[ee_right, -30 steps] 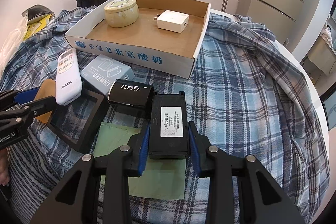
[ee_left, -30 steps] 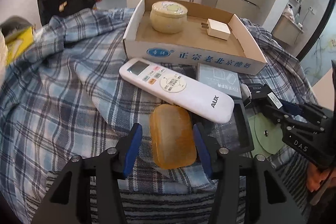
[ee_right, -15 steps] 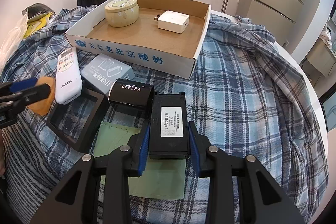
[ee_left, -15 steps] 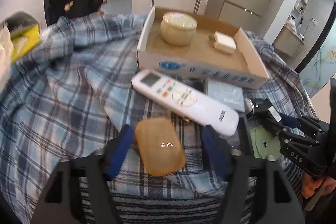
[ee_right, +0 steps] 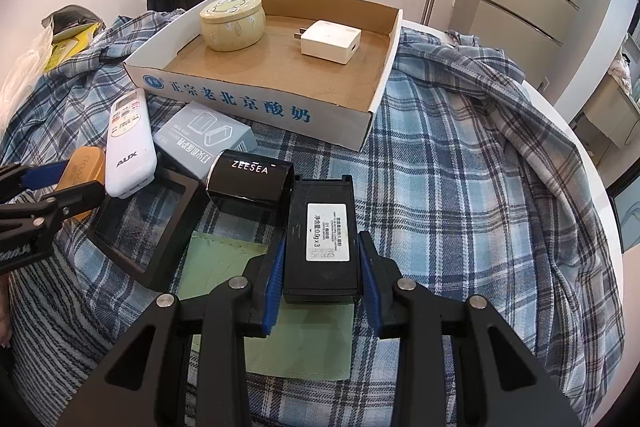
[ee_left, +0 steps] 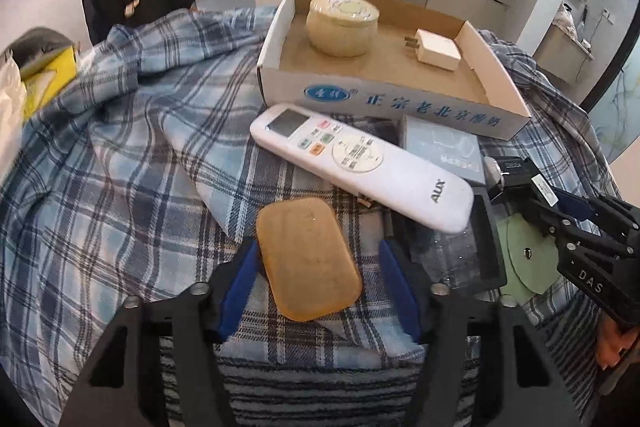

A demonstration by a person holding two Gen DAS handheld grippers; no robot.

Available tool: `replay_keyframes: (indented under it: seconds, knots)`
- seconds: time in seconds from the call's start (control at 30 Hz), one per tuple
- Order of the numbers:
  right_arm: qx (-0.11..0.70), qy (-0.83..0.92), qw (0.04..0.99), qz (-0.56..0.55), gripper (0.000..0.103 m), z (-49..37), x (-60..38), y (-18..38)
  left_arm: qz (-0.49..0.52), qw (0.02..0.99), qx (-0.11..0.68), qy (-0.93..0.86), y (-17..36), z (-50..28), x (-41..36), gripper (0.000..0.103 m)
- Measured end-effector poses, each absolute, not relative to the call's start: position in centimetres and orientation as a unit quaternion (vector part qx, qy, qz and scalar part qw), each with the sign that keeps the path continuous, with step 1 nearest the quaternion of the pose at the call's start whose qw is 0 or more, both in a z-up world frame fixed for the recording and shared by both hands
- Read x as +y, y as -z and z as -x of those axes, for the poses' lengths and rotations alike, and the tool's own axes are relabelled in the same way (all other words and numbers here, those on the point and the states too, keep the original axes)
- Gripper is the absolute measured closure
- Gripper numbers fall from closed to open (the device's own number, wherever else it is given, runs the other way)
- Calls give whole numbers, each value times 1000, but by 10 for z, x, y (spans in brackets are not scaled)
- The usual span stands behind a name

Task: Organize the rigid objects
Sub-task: 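Lift the orange case with the left tool while the right tool holds the black device, then carry the orange case into the box with the left tool while the right tool follows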

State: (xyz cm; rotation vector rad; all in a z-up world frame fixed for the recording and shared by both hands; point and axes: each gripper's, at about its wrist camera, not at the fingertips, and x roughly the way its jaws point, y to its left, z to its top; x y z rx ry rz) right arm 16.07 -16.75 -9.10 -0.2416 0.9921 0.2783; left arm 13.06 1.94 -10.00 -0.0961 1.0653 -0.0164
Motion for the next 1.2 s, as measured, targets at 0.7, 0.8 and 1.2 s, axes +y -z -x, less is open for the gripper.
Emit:
replay_keyframes:
  seconds: [0.7,0.8,1.2]
  knots:
    - [465,-132,869,110,71,-159,-169,88,92,918,384,35,49,-109,44,56]
    - [429,-135,888,98,71,-152,-173,73,100,927,359,48,41,-104,43,56]
    - [350,-172,920,38,71,-136,-179,46,53,956,281,58,19,-84,24,56]
